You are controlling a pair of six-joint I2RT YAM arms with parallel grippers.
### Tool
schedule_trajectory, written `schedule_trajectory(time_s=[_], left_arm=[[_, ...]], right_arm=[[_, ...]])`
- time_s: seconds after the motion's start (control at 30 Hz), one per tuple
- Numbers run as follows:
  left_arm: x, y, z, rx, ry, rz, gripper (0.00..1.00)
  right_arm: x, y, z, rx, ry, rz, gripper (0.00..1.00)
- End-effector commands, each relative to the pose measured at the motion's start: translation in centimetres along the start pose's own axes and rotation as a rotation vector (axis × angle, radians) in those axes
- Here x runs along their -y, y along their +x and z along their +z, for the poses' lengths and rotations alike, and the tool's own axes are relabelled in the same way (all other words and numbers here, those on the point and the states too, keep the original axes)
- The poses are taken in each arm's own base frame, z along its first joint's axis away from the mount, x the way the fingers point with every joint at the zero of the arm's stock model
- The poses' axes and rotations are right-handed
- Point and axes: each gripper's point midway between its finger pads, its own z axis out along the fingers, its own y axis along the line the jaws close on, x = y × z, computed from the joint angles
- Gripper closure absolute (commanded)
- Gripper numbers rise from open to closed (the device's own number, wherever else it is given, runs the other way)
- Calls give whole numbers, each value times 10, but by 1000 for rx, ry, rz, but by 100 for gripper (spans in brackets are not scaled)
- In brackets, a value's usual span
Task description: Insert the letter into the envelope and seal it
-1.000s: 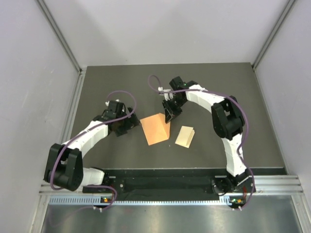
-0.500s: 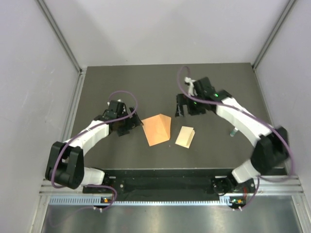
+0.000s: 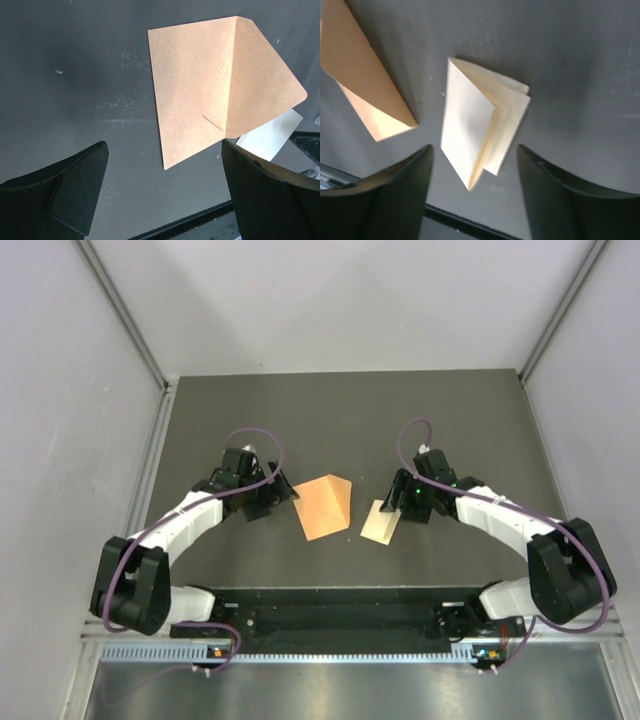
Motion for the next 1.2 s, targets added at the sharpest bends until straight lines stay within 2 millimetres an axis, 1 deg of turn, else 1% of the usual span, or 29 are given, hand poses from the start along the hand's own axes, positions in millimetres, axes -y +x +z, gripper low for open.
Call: schedule_trajectory(time_s=[0.0,0.03,0.07,0.1,0.2,0.27,0.33,0.37,0.47,0.5,0.53,0.57,0.67,0.7,0.77,0.83,0.97,1.17], left_arm=[[17,-2,-7,29,88,16,1],[18,-2,-7,29,92,16,1],[18,-2,-8,29,92,16,1],[19,-3,-10,33,94,17,1],[20,-4,-13,41,97,17,1],[22,-5,-14,46,104,17,1],[22,-4,-14,46,102,17,1],[21,-4,-14,44,100,16,1],[21,-2,-13,37,101,14,1],[22,-2,-13,35,102,15,1],[22,-2,-13,33,104,15,1],[22,-2,-13,35,103,15,1],[21,-2,-12,32,98,14,1],[20,-1,-11,28,96,11,1],[20,-1,-11,27,97,10,1],[19,-1,-10,27,93,9,1],[19,-1,-10,30,90,4,1],[18,0,-9,28,85,-3,1]], right_arm=[[-26,-28,15,99,-105,66,41],[-31,-30,18,99,-125,70,43],[-33,-27,20,78,-139,77,46],[-32,-25,25,61,-134,94,47],[-25,-18,31,36,-105,112,49],[-20,-15,32,32,-90,119,49],[-19,-14,33,35,-95,121,50],[-20,-13,34,31,-107,123,52],[-21,-10,34,17,-106,123,54],[-16,-7,33,9,-87,115,54],[-16,-9,30,20,-89,112,54],[-12,-8,30,26,-77,113,57],[-17,-9,29,37,-108,99,70],[-18,-10,29,39,-115,102,71],[-26,-11,30,32,-147,94,72],[-28,-11,30,26,-154,93,72],[-35,-16,27,35,-178,83,81],[-46,-18,26,20,-214,78,85]])
